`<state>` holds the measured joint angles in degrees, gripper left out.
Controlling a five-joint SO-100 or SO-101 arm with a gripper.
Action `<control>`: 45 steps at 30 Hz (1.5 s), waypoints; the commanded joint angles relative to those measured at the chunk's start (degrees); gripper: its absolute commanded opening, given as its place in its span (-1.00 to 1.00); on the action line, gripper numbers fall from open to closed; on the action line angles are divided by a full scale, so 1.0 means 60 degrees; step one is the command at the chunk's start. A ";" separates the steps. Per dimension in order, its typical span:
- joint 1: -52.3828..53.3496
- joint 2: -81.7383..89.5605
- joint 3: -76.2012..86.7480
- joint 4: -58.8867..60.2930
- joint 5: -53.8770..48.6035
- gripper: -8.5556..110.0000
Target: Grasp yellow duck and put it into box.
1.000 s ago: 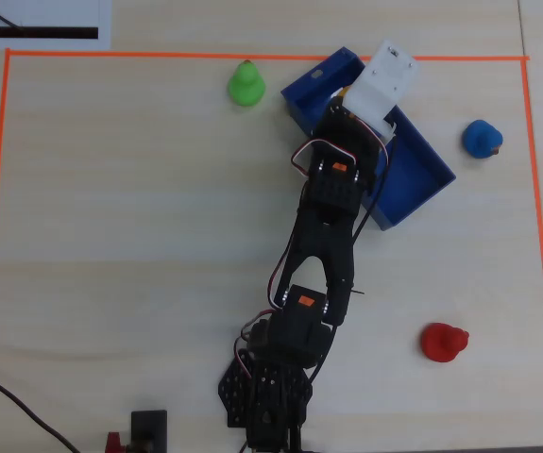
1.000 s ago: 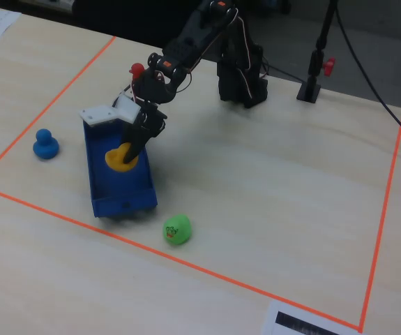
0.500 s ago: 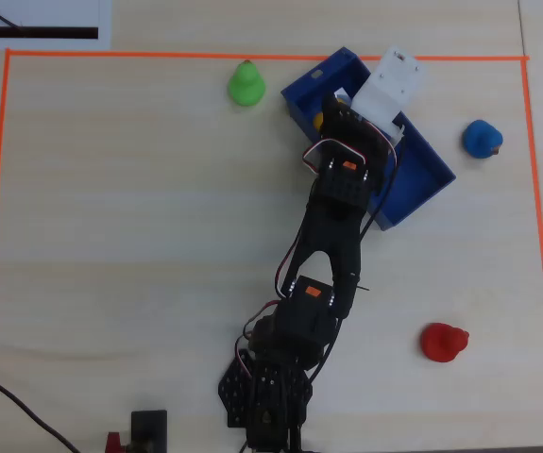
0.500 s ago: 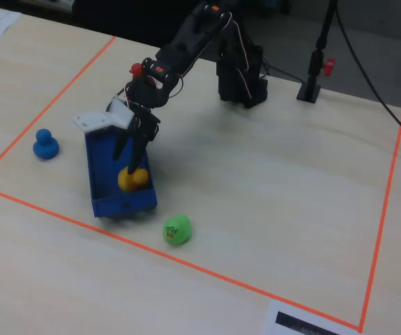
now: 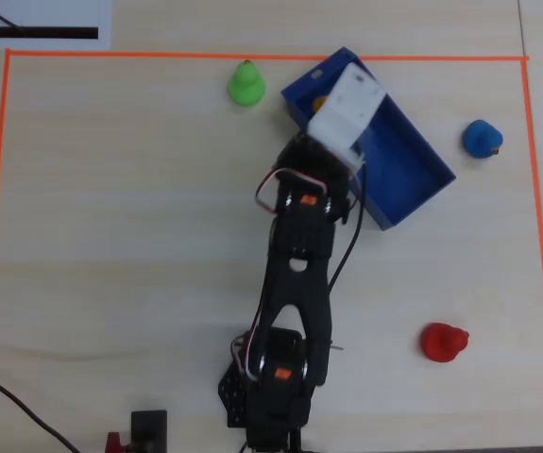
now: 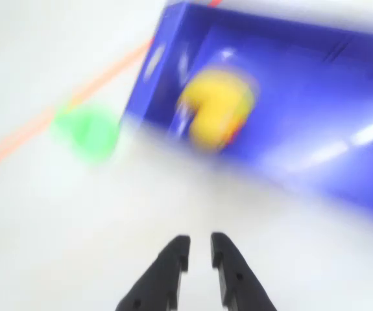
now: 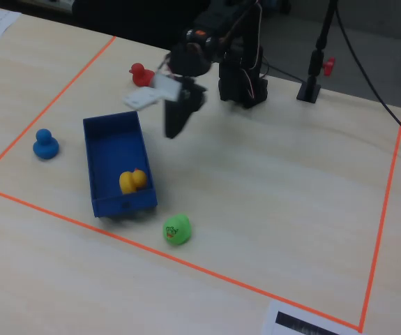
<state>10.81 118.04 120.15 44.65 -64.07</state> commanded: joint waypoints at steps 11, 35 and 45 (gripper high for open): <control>-0.1919 0.7705 0.6240 0.1553 -0.0498 -0.86; -0.2197 1.1968 0.9668 0.5024 -0.0952 -0.85; -0.1978 1.1953 0.9683 0.5024 -0.0732 -0.85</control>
<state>-1.23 189.84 178.59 73.48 -68.91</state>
